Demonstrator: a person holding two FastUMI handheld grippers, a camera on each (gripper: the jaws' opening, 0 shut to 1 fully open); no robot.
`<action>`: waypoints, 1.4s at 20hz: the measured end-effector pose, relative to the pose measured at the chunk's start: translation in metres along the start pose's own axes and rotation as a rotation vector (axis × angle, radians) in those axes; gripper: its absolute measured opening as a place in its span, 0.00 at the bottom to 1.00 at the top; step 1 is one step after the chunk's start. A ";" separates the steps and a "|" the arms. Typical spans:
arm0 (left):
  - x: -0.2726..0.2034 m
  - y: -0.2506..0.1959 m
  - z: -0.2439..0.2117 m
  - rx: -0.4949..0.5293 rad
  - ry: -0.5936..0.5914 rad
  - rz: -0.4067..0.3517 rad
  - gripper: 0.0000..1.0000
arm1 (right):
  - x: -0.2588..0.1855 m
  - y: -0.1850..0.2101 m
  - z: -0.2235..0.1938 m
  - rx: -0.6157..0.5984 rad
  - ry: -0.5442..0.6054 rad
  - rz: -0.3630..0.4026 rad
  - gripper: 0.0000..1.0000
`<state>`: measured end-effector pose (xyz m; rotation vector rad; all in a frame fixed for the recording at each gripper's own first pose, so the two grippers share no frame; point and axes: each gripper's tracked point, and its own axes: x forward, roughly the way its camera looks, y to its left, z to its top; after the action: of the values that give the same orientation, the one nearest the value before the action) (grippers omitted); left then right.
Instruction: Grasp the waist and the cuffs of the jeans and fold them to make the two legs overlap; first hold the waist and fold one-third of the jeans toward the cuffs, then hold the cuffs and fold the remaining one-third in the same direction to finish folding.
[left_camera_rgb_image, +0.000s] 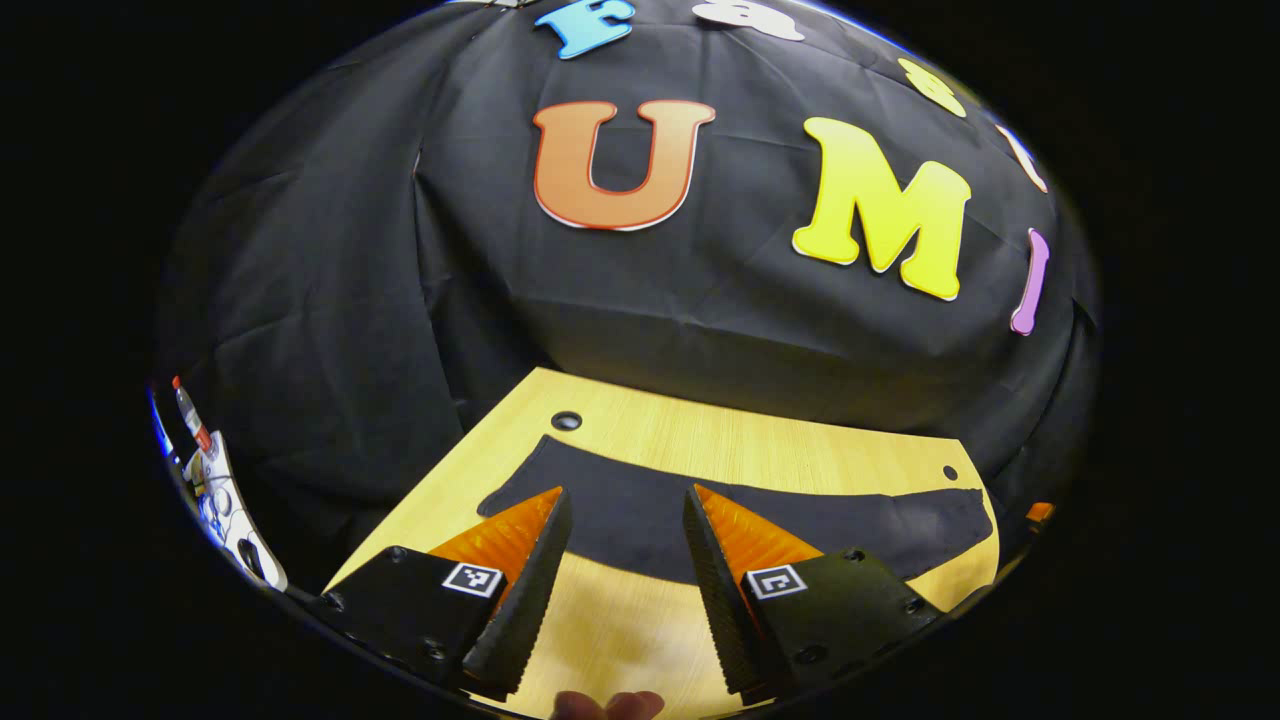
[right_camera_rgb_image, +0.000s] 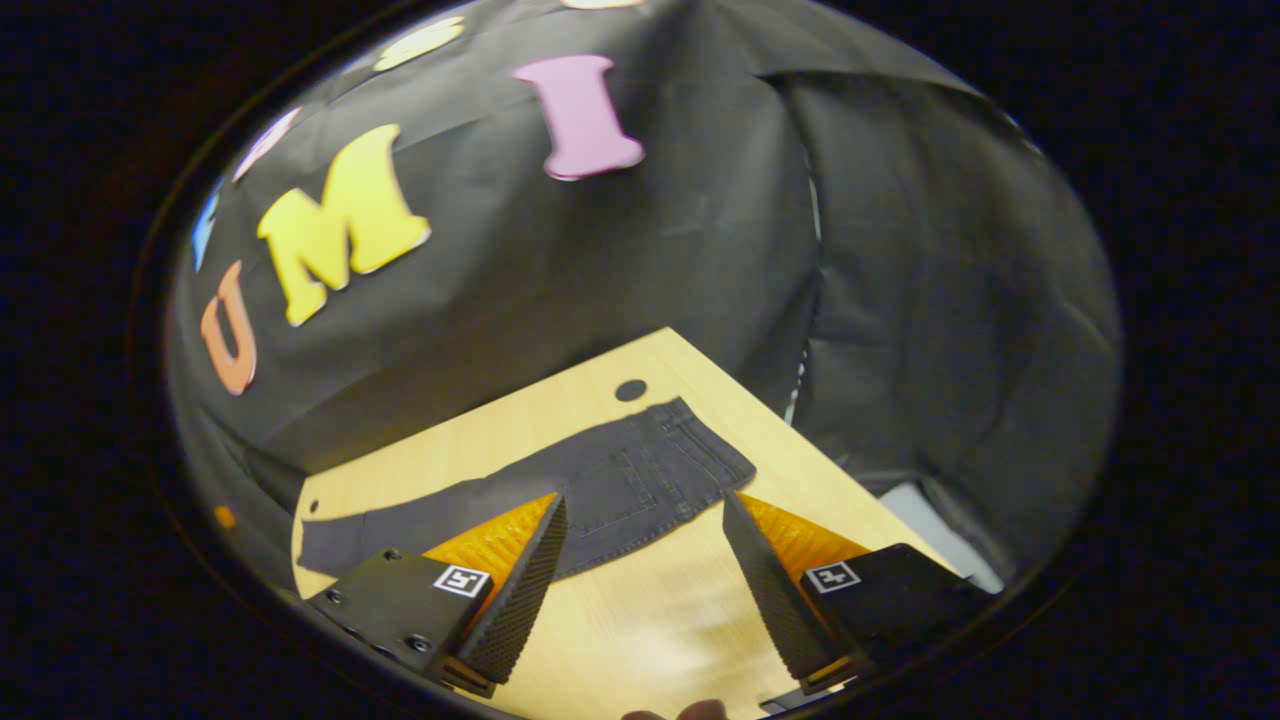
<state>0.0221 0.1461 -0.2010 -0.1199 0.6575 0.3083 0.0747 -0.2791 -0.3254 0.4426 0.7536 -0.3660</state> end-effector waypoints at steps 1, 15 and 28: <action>-0.005 0.004 -0.009 -0.011 0.020 0.011 0.74 | 0.020 -0.010 0.001 0.079 0.024 -0.003 0.98; -0.023 0.008 -0.069 -0.036 0.190 0.114 0.74 | 0.153 -0.073 -0.001 0.373 0.168 -0.004 0.96; -0.019 0.011 -0.075 -0.123 0.220 0.151 0.74 | 0.171 -0.063 0.005 0.109 0.156 0.015 0.07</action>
<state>-0.0390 0.1370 -0.2480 -0.2243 0.8674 0.4855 0.1638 -0.3628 -0.4615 0.5843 0.8836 -0.3627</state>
